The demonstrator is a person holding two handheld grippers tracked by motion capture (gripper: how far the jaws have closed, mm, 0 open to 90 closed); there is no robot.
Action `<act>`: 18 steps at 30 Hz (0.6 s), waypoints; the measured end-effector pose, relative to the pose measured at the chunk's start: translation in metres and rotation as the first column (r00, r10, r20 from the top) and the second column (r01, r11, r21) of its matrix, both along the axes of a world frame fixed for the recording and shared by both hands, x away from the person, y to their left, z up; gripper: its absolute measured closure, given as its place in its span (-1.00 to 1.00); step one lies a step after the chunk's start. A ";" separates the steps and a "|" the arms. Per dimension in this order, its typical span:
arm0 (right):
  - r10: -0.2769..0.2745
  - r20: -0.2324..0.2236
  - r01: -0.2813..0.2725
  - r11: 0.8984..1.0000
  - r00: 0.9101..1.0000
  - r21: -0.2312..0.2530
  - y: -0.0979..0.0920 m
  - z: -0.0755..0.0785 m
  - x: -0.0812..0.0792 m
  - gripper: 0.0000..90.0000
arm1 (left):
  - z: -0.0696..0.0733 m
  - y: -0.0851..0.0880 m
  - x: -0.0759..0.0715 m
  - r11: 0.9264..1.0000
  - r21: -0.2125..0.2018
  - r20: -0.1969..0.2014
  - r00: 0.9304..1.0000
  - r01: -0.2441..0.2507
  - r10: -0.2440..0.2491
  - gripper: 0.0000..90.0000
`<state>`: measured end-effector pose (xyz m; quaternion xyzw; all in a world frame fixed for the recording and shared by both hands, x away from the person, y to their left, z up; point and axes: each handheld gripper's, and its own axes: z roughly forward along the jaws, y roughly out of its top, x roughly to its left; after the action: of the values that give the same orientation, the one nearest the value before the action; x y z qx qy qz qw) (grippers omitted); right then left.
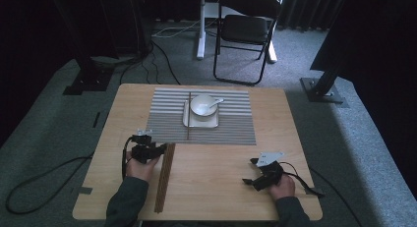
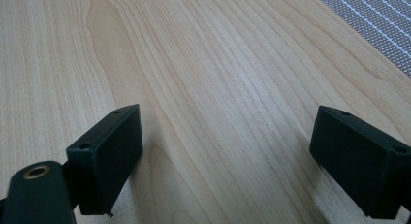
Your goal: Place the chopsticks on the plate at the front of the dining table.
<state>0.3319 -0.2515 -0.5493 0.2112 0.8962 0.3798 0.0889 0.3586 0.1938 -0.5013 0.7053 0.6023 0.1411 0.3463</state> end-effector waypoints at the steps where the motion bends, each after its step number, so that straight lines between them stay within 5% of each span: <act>1: 0.000 0.000 0.000 1.000 1.000 0.000 0.000 0.000 0.000 -0.75 | 0.000 0.000 0.000 1.000 0.000 0.000 1.000 0.000 0.000 0.10; 18: 0.000 0.000 0.000 1.000 1.000 0.000 0.000 0.000 0.000 -0.75 | -0.005 0.008 -0.020 1.000 0.010 -0.005 1.000 -0.007 0.007 0.10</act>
<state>0.3319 -0.2515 -0.5493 0.2112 0.8963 0.3797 0.0889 0.3391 0.2013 -0.5065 0.7053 0.6050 0.1435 0.3406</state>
